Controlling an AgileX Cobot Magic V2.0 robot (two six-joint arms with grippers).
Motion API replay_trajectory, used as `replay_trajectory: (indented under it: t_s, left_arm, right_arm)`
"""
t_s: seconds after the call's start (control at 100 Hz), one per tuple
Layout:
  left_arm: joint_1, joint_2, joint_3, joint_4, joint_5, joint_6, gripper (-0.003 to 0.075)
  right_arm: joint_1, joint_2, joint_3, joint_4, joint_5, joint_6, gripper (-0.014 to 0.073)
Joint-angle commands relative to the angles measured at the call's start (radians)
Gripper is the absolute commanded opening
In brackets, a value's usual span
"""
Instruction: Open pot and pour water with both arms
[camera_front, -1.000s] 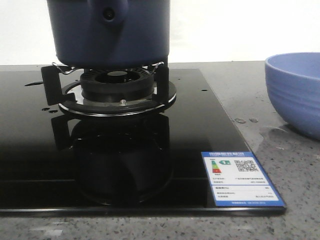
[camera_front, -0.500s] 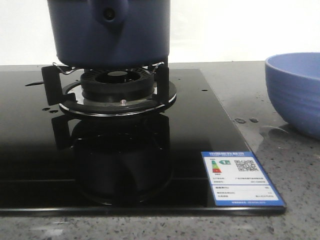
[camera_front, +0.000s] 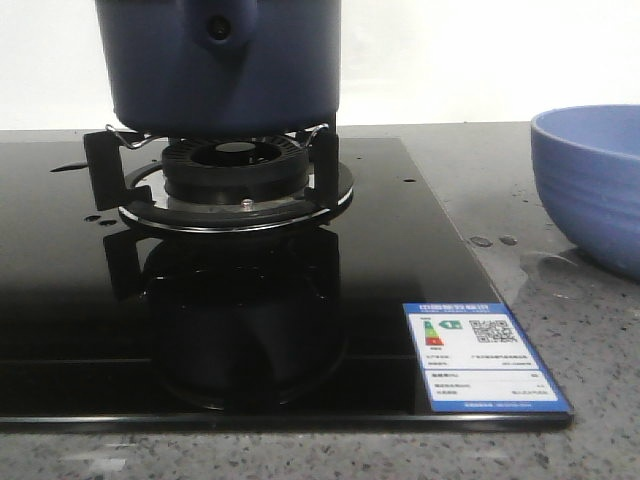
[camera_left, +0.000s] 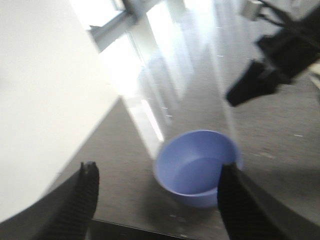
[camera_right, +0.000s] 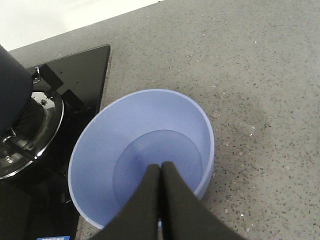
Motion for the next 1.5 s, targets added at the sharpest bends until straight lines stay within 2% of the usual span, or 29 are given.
replay_trajectory:
  t_s: [0.0, 0.18, 0.26, 0.35, 0.46, 0.53, 0.6, 0.66, 0.74, 1.01, 1.14, 1.3, 1.49]
  left_arm:
    - [0.023, 0.010, -0.034, -0.027, -0.141, 0.002, 0.0459]
    - [0.124, 0.053, -0.034, -0.062, -0.125, 0.012, 0.0459]
    - [0.173, 0.070, -0.034, -0.122, -0.106, 0.061, 0.0459]
    - [0.239, 0.082, -0.034, -0.322, -0.053, 0.228, 0.0459]
    - [0.345, 0.106, -0.034, -0.627, 0.093, 0.416, 0.0459]
    - [0.428, 0.135, -0.034, -0.790, 0.237, 0.474, 0.0459]
    - [0.515, 0.170, -0.034, -0.884, 0.378, 0.482, 0.0459]
    - [0.572, 0.200, -0.034, -0.895, 0.468, 0.482, 0.0459]
    - [0.621, 0.228, -0.034, -0.850, 0.486, 0.482, 0.0459]
    - [0.600, 0.282, -0.034, -0.817, 0.271, 0.482, 0.0461]
    - [0.596, 0.307, -0.034, -0.806, 0.277, 0.486, 0.0462]
    - [0.594, 0.330, -0.034, -0.833, 0.354, 0.724, 0.0465]
    - [0.593, 0.408, -0.034, -0.918, 0.401, 0.779, 0.0536]
  right_arm:
    - [0.003, 0.014, -0.037, 0.005, -0.057, -0.012, -0.0063]
    - [0.003, 0.014, -0.037, 0.005, -0.041, -0.026, -0.0063]
    - [0.003, 0.014, -0.037, 0.005, -0.035, -0.032, -0.0063]
    - [0.003, 0.014, -0.037, 0.005, -0.035, -0.032, -0.0063]
    - [0.003, 0.014, -0.037, 0.005, -0.035, -0.032, -0.0063]
    - [0.003, 0.014, -0.037, 0.005, -0.035, -0.032, -0.0063]
    - [0.003, 0.014, -0.037, 0.005, -0.034, -0.032, -0.0063]
    - [0.003, 0.014, -0.037, 0.005, -0.031, -0.032, -0.0063]
    - [0.003, 0.014, -0.037, 0.005, -0.028, -0.032, -0.0063]
    - [0.003, 0.014, -0.037, 0.005, -0.030, -0.032, -0.0063]
    - [0.003, 0.014, -0.037, 0.005, -0.034, -0.032, -0.0063]
    - [0.003, 0.014, -0.037, -0.004, -0.034, -0.032, -0.0063]
    - [0.003, 0.014, -0.037, -0.021, -0.032, -0.032, -0.0063]
